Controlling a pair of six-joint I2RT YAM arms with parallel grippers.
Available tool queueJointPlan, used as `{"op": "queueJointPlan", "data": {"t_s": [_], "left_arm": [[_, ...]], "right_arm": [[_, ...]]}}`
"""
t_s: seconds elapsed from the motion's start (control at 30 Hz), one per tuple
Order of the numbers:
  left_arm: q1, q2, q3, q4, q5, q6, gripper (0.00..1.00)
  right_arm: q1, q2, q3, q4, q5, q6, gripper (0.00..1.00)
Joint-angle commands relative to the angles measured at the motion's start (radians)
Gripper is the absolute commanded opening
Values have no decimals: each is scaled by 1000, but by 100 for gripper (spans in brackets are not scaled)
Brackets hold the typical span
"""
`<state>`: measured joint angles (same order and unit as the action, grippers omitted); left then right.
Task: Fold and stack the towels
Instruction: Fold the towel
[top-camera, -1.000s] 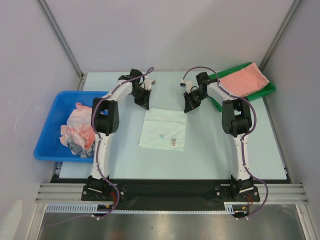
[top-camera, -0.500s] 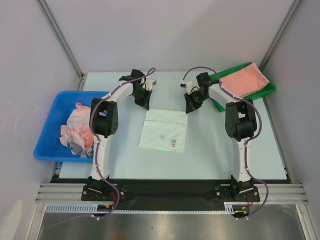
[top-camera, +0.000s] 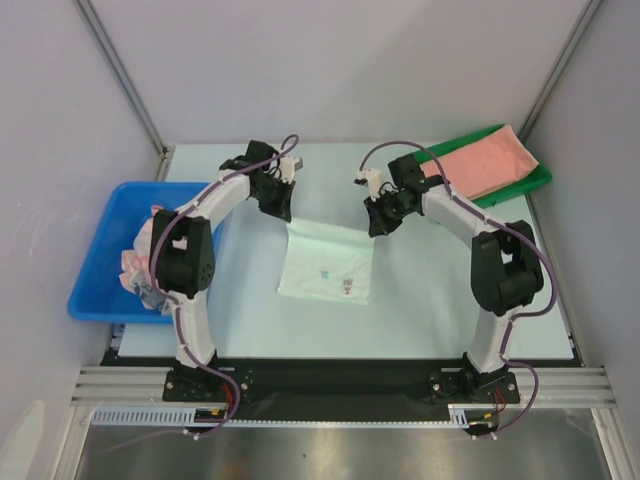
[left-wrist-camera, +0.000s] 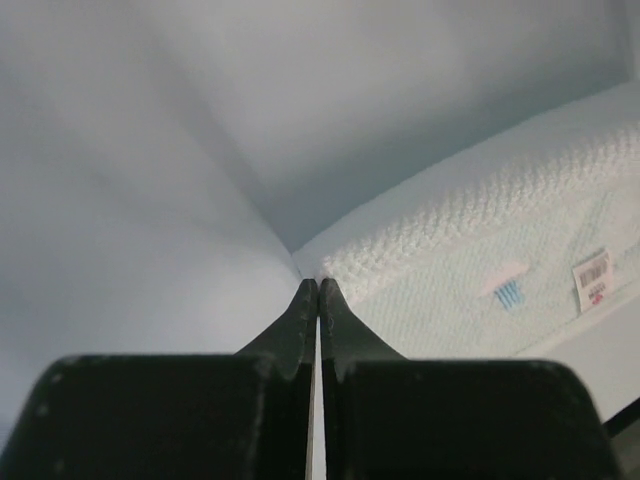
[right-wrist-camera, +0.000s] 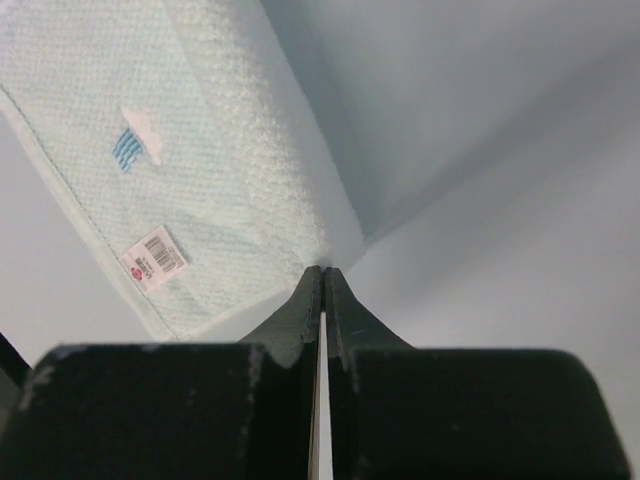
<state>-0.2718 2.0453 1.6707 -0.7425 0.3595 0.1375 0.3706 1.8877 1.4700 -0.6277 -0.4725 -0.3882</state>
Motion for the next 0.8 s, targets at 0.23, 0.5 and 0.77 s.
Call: {"op": "queueJointPlan", "data": {"t_s": [0.23,0.5,0.77], "left_arm": [[3,-315,-302,115,61,-79,0],[-12,-473,-519,157,61,-131,1],[-18,-576,-680,166,79,-214,0]], "right_arm": [[79,-249,-235,123,86,124,0],[165,-331,-341,134,121,225,0],[220,-392,-467,190,135,314,0]]}}
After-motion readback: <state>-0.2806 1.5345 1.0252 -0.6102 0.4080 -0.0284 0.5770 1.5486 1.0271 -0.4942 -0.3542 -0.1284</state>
